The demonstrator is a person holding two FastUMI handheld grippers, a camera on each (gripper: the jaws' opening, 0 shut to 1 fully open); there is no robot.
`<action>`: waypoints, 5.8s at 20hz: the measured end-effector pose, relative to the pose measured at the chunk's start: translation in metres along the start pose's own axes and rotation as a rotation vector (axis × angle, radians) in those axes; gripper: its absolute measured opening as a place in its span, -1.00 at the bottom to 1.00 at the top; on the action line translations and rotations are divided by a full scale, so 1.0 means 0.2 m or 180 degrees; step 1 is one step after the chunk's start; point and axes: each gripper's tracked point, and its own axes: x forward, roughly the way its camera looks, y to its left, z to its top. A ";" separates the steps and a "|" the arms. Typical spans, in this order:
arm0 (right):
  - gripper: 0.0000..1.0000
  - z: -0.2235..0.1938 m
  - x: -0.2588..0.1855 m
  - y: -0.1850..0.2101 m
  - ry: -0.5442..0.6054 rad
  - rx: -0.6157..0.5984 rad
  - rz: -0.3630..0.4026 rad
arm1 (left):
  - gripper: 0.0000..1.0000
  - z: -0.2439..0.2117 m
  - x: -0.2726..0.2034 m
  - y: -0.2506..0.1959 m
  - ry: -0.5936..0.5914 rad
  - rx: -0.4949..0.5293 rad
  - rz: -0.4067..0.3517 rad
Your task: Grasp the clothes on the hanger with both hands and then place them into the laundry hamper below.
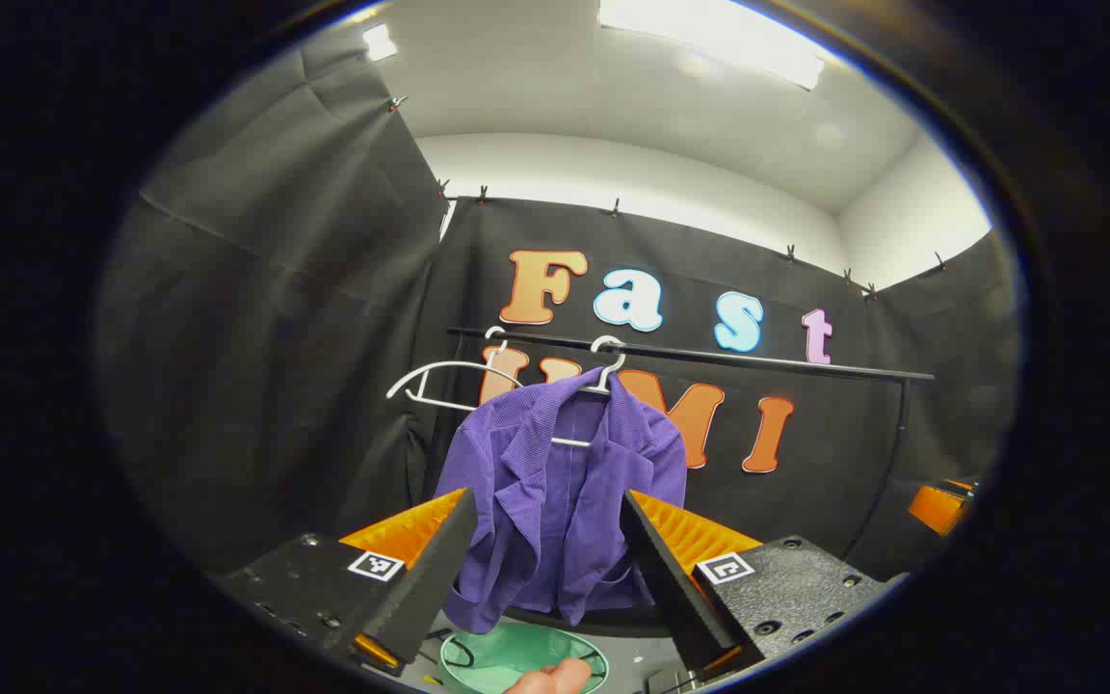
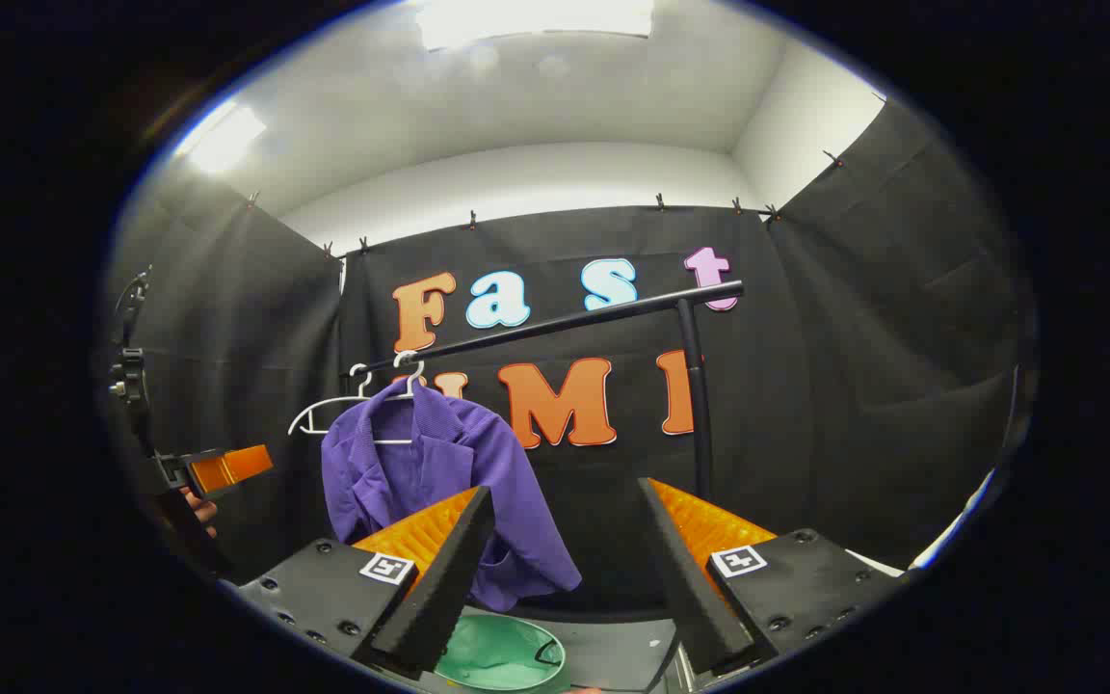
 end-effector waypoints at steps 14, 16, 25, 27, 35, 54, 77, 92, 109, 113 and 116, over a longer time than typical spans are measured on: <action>0.95 0.00 -0.06 -0.03 -0.0054 0.0005 -0.0056 | 0.91 -0.01 -0.05 -0.06 0.0029 0.0067 -0.0071; 0.95 0.00 -0.07 -0.02 -0.0052 0.0002 -0.0051 | 0.91 -0.01 -0.06 -0.05 0.0026 0.0063 -0.0080; 0.95 -0.02 -0.08 -0.03 -0.0013 -0.0013 -0.0049 | 0.84 -0.01 -0.11 -0.02 0.0045 0.0095 -0.0047; 0.95 -0.02 -0.08 -0.02 -0.0007 0.0001 -0.0027 | 0.91 0.00 -0.11 -0.01 0.0041 0.0107 -0.0011; 0.96 -0.03 -0.05 0.00 -0.0004 0.0028 0.0344 | 0.91 0.01 -0.22 0.01 0.0046 -0.0035 0.0303; 0.96 -0.52 1.07 0.77 0.0222 0.0062 0.1002 | 0.91 -0.26 0.61 0.18 0.0078 0.0071 0.0279; -0.50 -1.01 2.03 1.07 0.0435 -0.0210 0.0828 | 0.91 -0.73 0.93 0.14 0.0381 0.0061 0.0290; -0.74 -0.67 1.84 0.75 0.0064 -0.0086 0.1212 | 0.83 -0.92 1.47 0.29 0.0117 0.0422 0.1434; -0.73 -0.43 2.04 0.35 -0.0613 -0.0542 0.0044 | -0.84 -0.04 1.27 0.80 -0.0577 0.0927 0.1777; -0.73 -0.37 2.17 0.33 -0.0530 -0.0272 0.0018 | -0.89 0.15 1.39 0.82 -0.0721 0.1008 0.1638; -0.74 -0.35 2.30 0.30 -0.0490 -0.0125 0.0056 | -0.85 0.24 1.49 0.83 -0.0769 0.1025 0.1542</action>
